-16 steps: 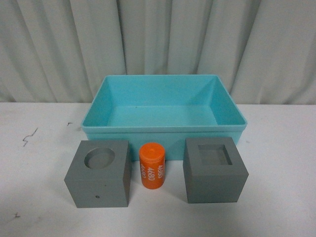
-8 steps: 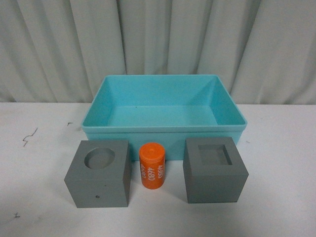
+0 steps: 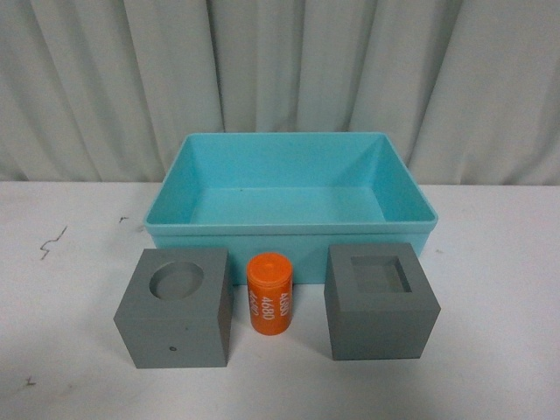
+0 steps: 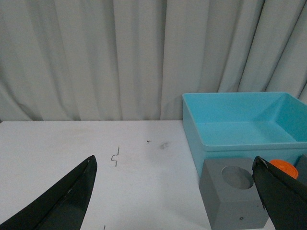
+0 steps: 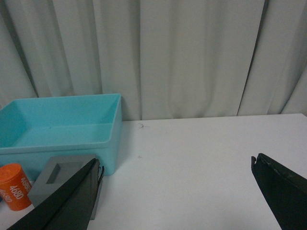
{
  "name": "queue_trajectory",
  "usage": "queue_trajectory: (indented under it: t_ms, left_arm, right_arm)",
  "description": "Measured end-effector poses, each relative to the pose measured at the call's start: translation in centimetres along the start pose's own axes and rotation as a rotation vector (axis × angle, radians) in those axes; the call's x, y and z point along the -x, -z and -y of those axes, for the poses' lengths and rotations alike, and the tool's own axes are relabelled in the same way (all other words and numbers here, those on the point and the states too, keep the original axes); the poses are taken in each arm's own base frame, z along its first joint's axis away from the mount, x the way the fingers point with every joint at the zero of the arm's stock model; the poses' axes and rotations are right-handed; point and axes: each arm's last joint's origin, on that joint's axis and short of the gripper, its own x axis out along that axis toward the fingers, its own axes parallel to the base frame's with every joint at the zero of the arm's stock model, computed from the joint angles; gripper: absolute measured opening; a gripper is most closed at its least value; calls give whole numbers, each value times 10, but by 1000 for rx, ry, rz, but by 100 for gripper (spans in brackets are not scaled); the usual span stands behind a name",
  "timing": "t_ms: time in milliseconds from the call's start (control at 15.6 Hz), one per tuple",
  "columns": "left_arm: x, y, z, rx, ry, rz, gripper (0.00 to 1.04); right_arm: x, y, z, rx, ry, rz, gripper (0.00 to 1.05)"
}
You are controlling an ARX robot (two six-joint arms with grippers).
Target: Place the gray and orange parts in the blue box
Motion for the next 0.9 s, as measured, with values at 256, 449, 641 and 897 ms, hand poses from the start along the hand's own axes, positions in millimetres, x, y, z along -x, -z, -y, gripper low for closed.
queue_trajectory:
  t_ms: [256, 449, 641, 897]
  left_arm:
    - [0, 0, 0, 0, 0, 0, 98]
    - [0, 0, 0, 0, 0, 0, 98]
    - [0, 0, 0, 0, 0, 0, 98]
    - [0, 0, 0, 0, 0, 0, 98]
  right_arm:
    - [0, 0, 0, 0, 0, 0, 98]
    - [0, 0, 0, 0, 0, 0, 98]
    - [0, 0, 0, 0, 0, 0, 98]
    - [0, 0, 0, 0, 0, 0, 98]
